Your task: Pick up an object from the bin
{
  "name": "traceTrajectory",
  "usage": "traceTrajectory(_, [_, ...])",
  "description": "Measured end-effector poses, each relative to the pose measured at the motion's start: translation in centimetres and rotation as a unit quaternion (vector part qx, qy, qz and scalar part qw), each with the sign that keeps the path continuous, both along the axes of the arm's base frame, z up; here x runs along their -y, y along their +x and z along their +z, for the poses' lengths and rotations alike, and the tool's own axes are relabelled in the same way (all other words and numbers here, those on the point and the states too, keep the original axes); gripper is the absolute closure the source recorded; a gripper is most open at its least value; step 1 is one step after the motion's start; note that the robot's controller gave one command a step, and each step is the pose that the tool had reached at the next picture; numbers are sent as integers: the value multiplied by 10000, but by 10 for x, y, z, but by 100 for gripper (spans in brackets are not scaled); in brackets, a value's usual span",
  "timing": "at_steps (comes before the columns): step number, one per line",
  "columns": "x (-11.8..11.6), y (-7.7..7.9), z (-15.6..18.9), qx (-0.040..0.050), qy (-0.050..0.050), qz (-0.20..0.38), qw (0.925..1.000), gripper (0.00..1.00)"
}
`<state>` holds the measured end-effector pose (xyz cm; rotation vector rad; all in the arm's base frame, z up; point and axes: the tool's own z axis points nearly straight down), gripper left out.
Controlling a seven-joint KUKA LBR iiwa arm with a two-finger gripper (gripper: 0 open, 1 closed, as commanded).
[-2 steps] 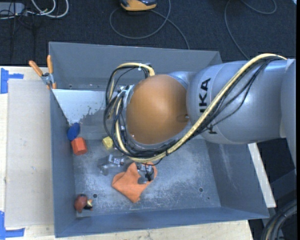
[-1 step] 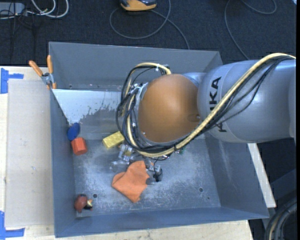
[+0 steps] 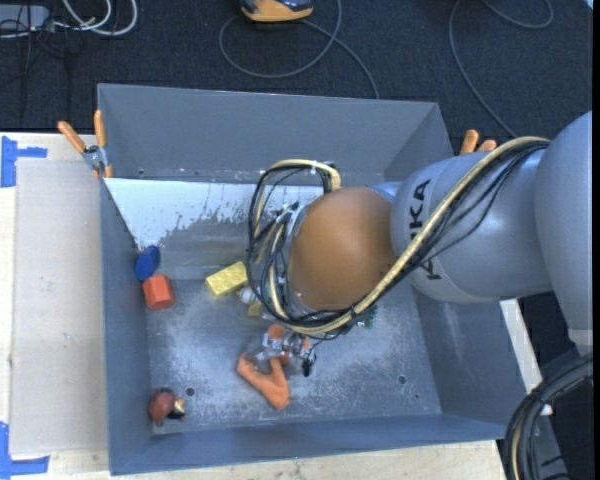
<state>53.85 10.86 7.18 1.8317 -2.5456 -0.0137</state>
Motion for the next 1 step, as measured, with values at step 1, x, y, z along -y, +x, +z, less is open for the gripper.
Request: traceTrajectory(1, [0,0,0,0,1,-5,10000,100])
